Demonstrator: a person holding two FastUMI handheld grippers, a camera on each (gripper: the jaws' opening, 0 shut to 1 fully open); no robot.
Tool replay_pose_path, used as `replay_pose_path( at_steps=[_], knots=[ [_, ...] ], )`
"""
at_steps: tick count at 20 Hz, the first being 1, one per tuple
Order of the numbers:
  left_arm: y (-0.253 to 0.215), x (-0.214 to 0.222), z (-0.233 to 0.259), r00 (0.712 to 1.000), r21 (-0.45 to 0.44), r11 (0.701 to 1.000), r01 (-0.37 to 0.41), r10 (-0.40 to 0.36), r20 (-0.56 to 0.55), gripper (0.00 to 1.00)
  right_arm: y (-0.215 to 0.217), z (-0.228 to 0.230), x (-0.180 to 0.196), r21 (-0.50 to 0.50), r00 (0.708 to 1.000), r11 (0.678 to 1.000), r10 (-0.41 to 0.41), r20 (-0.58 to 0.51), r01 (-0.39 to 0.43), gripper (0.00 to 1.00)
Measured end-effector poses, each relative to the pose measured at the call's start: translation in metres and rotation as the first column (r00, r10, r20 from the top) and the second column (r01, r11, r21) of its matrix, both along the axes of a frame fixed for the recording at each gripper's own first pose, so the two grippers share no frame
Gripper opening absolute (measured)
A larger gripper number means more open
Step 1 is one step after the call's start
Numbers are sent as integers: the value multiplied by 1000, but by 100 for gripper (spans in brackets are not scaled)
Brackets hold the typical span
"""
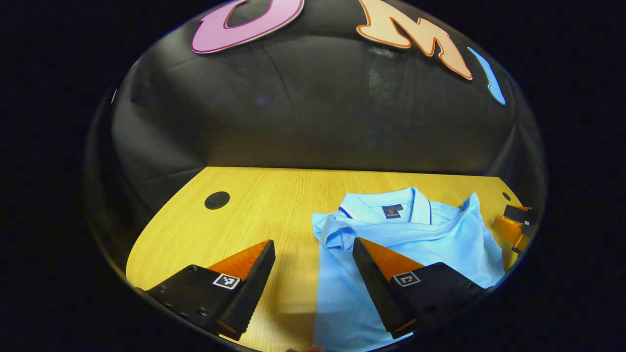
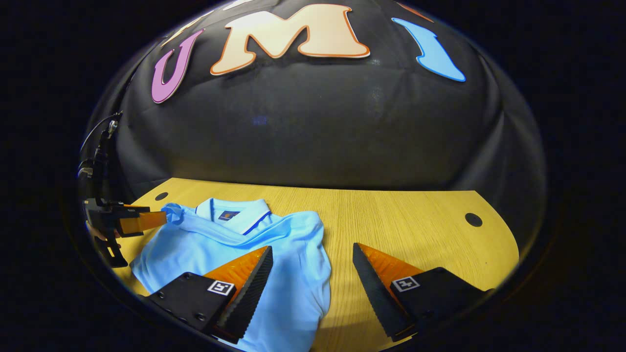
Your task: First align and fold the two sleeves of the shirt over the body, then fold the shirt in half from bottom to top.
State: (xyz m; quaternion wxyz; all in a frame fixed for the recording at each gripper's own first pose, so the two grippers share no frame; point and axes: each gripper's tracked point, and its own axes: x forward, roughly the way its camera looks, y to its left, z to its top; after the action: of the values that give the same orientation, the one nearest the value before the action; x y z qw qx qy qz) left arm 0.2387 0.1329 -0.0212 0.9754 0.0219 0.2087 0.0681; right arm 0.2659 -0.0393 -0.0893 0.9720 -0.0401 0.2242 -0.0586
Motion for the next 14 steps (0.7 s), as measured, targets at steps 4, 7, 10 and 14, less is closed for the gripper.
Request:
replay_pose_path(
  at_steps=[4,7,10,14],
  knots=[
    [-2,-45,14,999,-14,1000,11,-10,33,95,16,19,-33,21,998,999,43,47,-44,100],
    [-11,-83,18,997,-3,999,44,-44,59,95,21,32,-62,-19,994,997,76,80,-75,100],
    [-28,-117,17,993,8,996,87,-87,79,95,30,37,-93,-24,989,994,105,106,-103,100],
    [-50,-149,14,985,-9,993,120,-118,123,95,40,40,-131,-31,981,991,132,145,-128,100]
  ],
)
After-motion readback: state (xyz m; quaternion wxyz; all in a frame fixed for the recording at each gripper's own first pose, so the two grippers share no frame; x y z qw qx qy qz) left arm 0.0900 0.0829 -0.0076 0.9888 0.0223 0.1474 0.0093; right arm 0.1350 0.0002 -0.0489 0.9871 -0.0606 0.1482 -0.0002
